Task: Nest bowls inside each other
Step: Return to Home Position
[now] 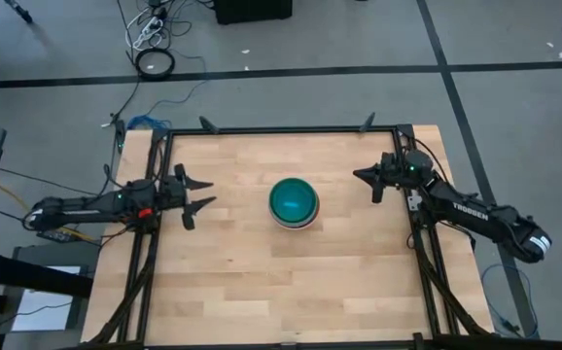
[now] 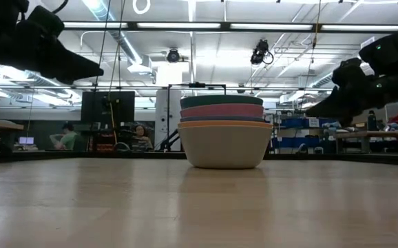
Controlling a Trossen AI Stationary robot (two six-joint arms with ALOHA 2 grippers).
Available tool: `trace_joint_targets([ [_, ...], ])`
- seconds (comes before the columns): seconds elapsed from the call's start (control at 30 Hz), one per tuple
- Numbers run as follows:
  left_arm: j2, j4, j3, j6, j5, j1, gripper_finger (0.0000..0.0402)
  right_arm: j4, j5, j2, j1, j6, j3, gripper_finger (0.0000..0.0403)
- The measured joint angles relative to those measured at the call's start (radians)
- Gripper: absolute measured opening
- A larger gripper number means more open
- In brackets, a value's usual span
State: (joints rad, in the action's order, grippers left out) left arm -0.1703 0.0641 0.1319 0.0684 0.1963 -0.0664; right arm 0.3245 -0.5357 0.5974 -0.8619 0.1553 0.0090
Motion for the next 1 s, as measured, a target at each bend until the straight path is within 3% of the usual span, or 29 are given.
trace_joint_targets([
  [0.2, 0.000, -0.046, -0.021, 0.004, -0.016, -0.013, 0.0202, 0.001, 0.093, 0.011, 0.003, 0.088, 0.000, 0.0000],
  [0.33, 0.000, -0.044, -0.021, 0.027, -0.015, -0.013, 0.0202, -0.007, 0.095, 0.011, 0.020, 0.131, 0.000, 0.0000],
  [0.53, 0.000, -0.043, -0.021, 0.032, 0.075, -0.012, 0.0202, -0.006, 0.095, 0.011, 0.039, 0.318, 0.000, 0.0000],
  [0.77, 0.000, -0.045, -0.021, 0.032, 0.128, -0.012, 0.0202, -0.006, 0.096, 0.011, 0.039, 0.322, 0.000, 0.0000],
  [1.0, 0.000, -0.045, -0.021, -0.126, 0.126, -0.012, 0.0202, -0.005, 0.097, 0.011, 0.039, 0.321, -0.001, 0.0000],
])
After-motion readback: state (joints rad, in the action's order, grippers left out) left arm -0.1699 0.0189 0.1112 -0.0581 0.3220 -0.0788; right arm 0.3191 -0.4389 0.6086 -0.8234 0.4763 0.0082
